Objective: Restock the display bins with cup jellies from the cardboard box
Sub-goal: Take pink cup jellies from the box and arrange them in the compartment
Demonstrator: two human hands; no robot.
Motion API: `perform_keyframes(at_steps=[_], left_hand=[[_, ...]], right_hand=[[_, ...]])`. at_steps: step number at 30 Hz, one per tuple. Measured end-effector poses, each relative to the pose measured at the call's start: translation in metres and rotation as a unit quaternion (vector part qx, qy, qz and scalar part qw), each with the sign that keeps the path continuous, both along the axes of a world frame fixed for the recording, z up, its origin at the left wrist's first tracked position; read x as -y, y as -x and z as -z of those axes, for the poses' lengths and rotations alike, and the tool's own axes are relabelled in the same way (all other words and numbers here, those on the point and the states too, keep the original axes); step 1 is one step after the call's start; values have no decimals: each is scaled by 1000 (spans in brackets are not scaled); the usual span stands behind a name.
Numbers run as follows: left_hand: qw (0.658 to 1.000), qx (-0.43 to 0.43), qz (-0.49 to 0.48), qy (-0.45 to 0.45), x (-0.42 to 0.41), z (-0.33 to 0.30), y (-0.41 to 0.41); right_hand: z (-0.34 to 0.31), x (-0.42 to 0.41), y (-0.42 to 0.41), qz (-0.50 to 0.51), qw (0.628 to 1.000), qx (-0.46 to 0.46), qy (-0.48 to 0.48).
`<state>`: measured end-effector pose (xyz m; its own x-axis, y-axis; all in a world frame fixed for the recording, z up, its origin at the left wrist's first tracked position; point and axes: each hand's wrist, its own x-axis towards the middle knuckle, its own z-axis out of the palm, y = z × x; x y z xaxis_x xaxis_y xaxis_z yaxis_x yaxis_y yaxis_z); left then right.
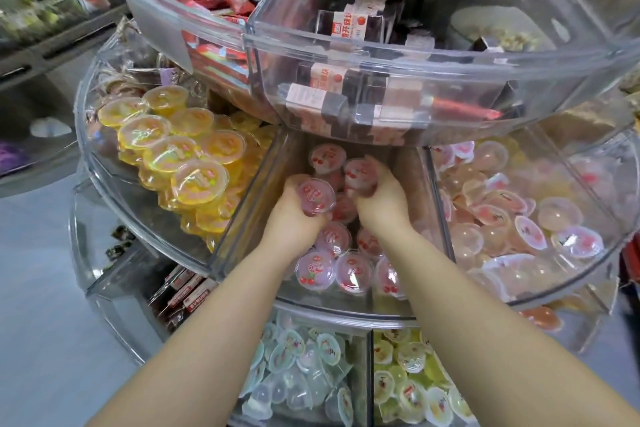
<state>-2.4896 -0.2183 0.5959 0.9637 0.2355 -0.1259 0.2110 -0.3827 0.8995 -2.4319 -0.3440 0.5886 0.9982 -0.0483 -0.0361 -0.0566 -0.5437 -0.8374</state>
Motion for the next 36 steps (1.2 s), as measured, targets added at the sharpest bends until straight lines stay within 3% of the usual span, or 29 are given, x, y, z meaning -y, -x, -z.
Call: perform_keyframes(at_steps=[9,16,20,23,25,30,33,36], left_hand=[[995,-10,-12,-97,3,-1,-1],[996,-3,-6,-85,1,-3,0],[997,14,12,-69,0,-9,3],[998,9,18,-68,-2,-11,8],[998,-1,21,-52,-4,-10,14],[997,-38,12,71,-5,-9,28],[987,-57,-13,146,-3,-11,31],[986,-54,-24,154,-8,-14,25]], right_hand=[[-2,-4,-13,-2,999,-3,52],[-5,-1,-11,-33,999,-12,-5],[-16,1,6,-31,999,-17,24],[-23,7,36,-37,991,77,104],[-25,7,47,-81,982,112,128],[-24,-14,27,-241,961,-56,121],[-19,-25,20,-219,972,-76,40],[-9,-32,16,-167,984,-53,45]])
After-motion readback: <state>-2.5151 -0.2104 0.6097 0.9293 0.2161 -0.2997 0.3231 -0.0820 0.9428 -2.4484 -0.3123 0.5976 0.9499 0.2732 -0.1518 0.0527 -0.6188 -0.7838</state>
